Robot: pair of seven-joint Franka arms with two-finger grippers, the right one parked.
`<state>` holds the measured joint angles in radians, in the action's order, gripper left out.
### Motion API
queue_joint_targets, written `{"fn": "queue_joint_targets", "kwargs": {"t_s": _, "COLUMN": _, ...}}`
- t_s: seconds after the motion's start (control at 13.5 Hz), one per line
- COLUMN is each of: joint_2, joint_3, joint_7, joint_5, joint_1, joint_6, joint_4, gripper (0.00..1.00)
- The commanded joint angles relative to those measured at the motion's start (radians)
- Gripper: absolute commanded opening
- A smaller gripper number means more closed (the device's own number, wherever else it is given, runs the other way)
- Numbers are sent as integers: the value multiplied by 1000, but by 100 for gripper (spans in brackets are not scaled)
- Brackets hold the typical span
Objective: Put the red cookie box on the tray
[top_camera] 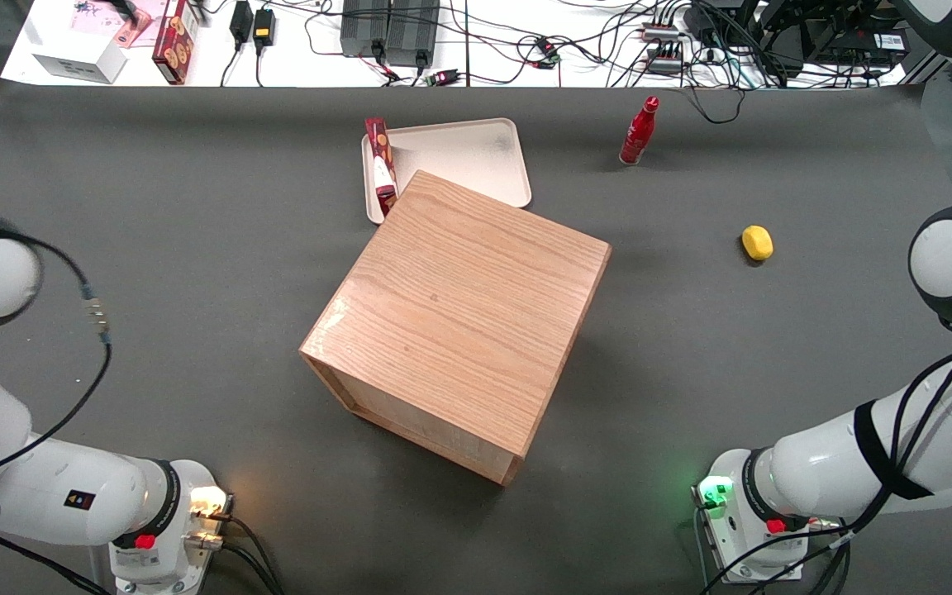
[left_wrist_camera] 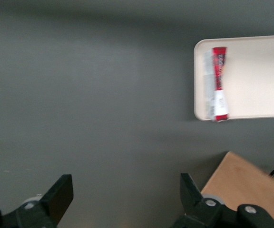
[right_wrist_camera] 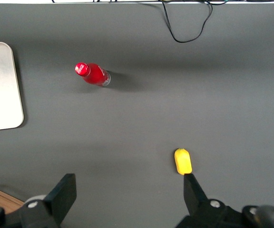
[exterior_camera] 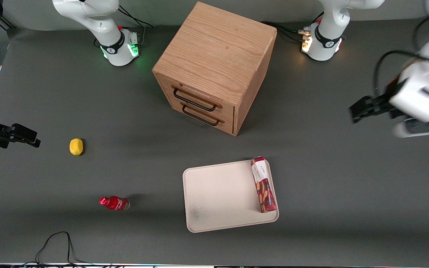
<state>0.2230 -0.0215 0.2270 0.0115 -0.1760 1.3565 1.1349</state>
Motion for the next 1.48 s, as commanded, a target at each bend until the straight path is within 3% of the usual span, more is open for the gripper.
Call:
{"fn": "queue_joint_targets", "kwargs": {"t_s": 0.0, "joint_2": -154, "joint_3": 14, "joint_7": -183, "joint_5": 5, "joint_1": 116, "joint_6": 45, "joint_4": 195, "gripper": 100}}
{"fn": "queue_joint_targets", "kwargs": {"t_s": 0.3, "joint_2": -229, "joint_3": 6, "joint_7": -268, "joint_5": 5, "joint_1": 178, "joint_6": 165, "joint_4": 347, "gripper": 100}}
{"fn": "queue_joint_targets", "kwargs": {"t_s": 0.67, "joint_2": -231, "joint_3": 6, "joint_7": -238, "joint_5": 5, "joint_1": 139, "joint_6": 204, "joint_4": 364, "gripper": 100}}
{"fn": "queue_joint_targets", "kwargs": {"t_s": 0.89, "joint_2": -226, "joint_3": -51, "joint_7": -219, "joint_5": 4, "joint_1": 72, "joint_6": 194, "joint_4": 365, "gripper": 100}}
{"fn": "queue_joint_targets", "kwargs": {"t_s": 1.4, "joint_2": -260, "joint_3": 11, "joint_7": -219, "joint_5": 2, "joint_1": 133, "joint_6": 154, "joint_4": 399, "gripper": 100}}
